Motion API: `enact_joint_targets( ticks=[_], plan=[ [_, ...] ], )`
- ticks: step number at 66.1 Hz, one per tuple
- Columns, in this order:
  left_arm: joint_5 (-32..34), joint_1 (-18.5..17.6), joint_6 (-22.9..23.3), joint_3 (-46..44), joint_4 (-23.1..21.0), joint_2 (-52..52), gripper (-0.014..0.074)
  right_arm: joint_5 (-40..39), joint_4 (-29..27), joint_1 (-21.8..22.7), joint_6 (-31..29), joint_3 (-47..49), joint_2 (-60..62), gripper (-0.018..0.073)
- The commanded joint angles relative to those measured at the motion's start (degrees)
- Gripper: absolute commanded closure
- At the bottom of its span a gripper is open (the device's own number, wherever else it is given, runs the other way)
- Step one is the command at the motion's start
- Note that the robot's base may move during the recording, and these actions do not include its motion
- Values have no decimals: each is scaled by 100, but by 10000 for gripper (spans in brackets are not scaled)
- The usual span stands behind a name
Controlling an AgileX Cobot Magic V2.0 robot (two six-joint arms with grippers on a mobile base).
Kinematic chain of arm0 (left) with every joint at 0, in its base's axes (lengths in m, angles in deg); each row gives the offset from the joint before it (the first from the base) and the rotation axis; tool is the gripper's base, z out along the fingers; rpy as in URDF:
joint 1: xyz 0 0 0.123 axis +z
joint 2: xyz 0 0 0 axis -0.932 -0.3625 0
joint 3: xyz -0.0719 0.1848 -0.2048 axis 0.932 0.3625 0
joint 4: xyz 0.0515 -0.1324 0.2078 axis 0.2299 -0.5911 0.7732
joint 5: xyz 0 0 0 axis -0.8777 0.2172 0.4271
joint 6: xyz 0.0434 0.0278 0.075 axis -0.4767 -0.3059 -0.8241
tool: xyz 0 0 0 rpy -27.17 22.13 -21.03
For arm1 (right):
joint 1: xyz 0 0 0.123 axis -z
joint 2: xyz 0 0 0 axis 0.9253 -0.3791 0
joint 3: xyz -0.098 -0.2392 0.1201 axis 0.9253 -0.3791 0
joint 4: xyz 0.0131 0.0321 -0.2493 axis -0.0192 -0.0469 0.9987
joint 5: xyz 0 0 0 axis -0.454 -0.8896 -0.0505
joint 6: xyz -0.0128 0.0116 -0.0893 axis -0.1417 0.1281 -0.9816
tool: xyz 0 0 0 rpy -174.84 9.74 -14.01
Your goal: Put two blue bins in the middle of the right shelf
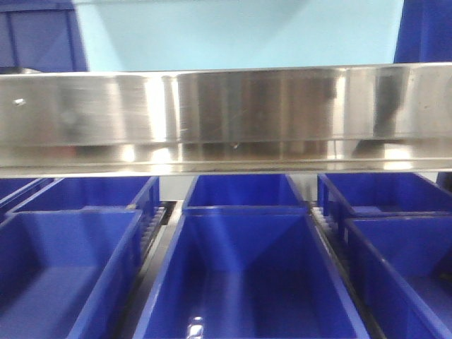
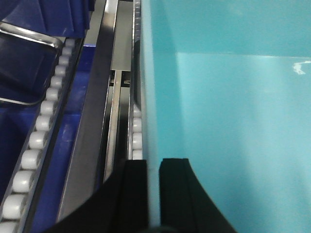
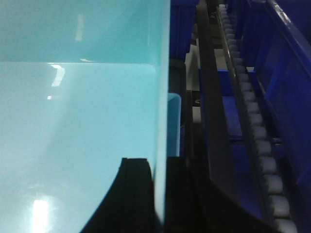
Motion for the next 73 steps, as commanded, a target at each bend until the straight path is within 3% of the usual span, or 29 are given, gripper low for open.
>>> enact_joint_targets(
  ticks=[1,73],
  plan=[
    [235,-50,1,-69,36,51,707,-266,112,0,-23,55,60,718],
    [235,-50,1,-69,36,51,707,-266,112,0,-23,55,60,718]
  ],
)
